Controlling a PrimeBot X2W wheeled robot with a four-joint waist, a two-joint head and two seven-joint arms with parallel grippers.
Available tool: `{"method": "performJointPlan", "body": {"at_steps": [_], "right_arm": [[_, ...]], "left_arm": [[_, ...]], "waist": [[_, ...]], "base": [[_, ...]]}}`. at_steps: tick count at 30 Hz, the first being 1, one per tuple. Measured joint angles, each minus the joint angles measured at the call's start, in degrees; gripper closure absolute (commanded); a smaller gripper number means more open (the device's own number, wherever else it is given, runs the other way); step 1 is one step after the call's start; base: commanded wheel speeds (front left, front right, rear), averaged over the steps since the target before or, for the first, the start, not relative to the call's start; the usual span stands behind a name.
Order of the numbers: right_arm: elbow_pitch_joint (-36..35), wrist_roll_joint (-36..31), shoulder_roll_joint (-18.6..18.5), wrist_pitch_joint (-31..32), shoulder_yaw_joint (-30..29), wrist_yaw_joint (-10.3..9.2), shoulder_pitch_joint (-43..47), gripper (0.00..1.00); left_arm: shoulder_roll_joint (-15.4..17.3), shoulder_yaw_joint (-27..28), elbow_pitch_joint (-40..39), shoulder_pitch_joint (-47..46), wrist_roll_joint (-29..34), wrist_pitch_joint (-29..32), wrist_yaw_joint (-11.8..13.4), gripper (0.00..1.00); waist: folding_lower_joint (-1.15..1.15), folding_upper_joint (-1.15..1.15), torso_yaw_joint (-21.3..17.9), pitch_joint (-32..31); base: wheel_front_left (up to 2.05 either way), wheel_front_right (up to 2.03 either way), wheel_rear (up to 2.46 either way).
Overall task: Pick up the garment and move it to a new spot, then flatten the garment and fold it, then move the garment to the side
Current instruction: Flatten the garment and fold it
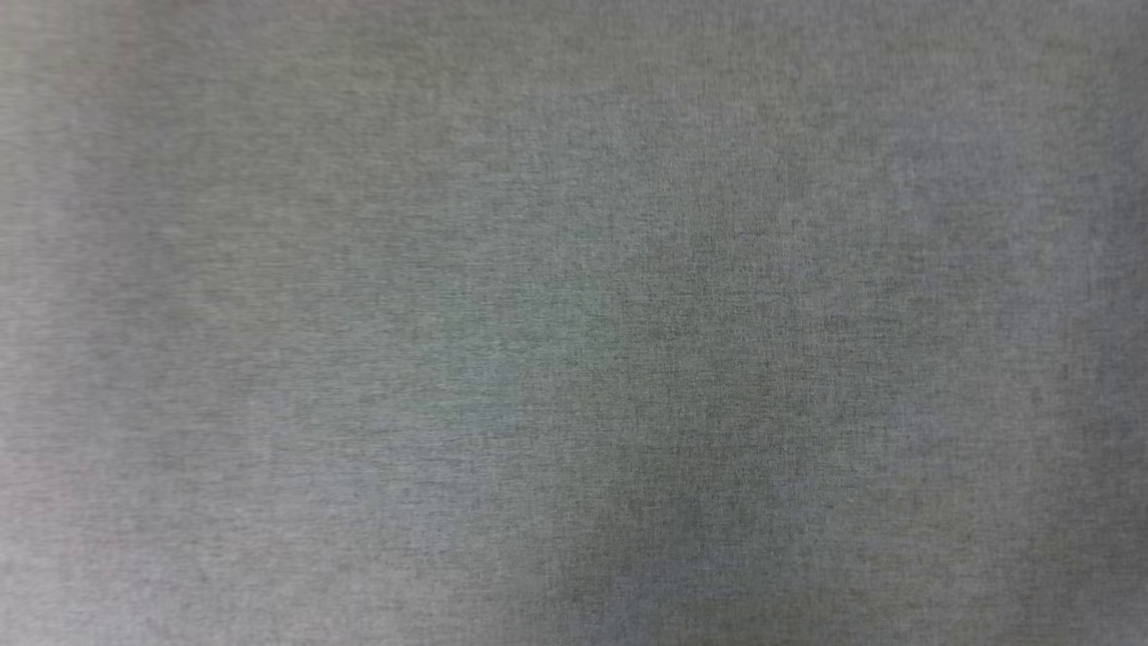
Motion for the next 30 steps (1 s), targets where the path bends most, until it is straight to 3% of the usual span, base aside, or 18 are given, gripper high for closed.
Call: {"method": "performJointPlan", "body": {"at_steps": [8,14,20,27,30], "right_arm": [[3.9,1.4,-2.2,-0.3,5.9,0.00,15.9,1.00],[3.7,5.8,-5.7,3.3,9.1,0.01,28.2,1.00],[0.1,12.0,-9.1,10.5,10.6,0.03,40.8,1.00],[-6.8,17.5,-11.1,19.1,7.6,0.04,54.5,1.00],[-10.5,19.0,-11.6,22.7,5.8,0.03,61.1,1.00]], "left_arm": [[-3.4,-4.9,3.4,19.4,-0.6,-3.0,-0.2,1.00],[-2.8,-7.6,2.9,33.4,0.1,-3.1,2.1,1.00],[0.6,-10.8,-0.3,45.1,-0.6,3.3,2.0,1.00],[6.0,-11.7,-8.0,58.1,-5.2,12.0,2.3,1.00],[8.2,-11.4,-12.7,64.2,-7.6,14.0,3.6,1.00]], "waist": [[-0.01,0.00,1.1,-5.7],[-0.01,0.00,1.6,-11.9],[-0.02,0.00,2.1,-18.5],[-0.03,0.00,2.2,-25.1],[-0.03,0.00,2.1,-27.5]], "base": [[0.00,0.00,0.00],[0.00,0.00,0.00],[0.00,0.00,0.00],[0.00,0.00,0.00],[0.00,0.00,0.00]]}}
